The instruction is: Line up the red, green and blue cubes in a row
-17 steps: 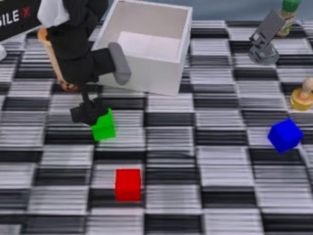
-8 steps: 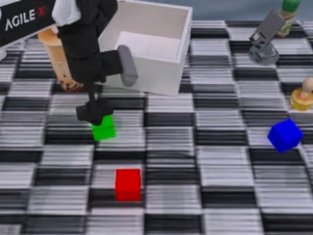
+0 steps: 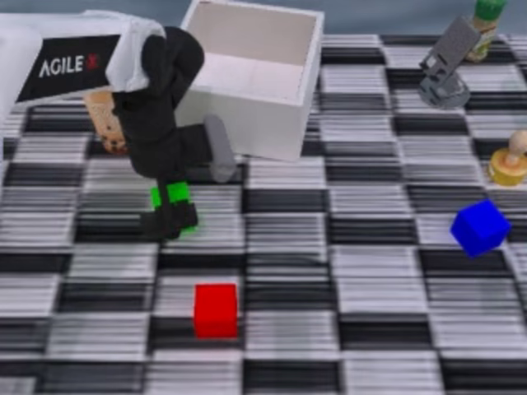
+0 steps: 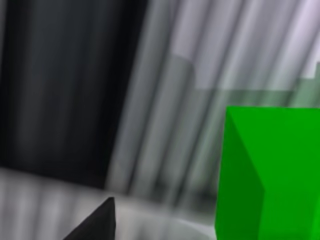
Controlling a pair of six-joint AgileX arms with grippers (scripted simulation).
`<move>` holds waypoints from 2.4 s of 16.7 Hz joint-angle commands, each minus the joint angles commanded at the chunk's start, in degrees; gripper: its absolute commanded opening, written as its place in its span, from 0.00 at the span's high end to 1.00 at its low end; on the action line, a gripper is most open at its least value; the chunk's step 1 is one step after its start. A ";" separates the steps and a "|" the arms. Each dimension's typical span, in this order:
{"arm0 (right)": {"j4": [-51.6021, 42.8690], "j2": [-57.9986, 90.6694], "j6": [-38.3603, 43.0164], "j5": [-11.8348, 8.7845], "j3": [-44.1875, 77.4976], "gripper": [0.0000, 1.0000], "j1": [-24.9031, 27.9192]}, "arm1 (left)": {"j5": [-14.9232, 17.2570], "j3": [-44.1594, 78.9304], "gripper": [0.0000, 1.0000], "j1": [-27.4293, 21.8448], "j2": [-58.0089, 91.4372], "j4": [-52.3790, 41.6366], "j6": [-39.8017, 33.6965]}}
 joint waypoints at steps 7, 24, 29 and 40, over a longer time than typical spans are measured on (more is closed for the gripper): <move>0.00 0.00 0.00 0.00 0.00 0.00 0.00 | 0.01 -1.73 0.08 -0.01 0.90 2.23 0.02; 0.00 0.00 0.00 0.00 0.00 0.00 0.00 | 0.01 -1.73 1.00 -0.01 0.90 2.23 0.02; 0.00 0.00 0.00 0.00 0.00 0.00 0.00 | 0.17 -1.63 1.00 0.05 0.32 1.66 -0.13; 0.00 0.00 0.00 0.00 0.00 0.00 0.00 | 0.12 7.17 1.00 1.09 -4.23 -11.69 -0.25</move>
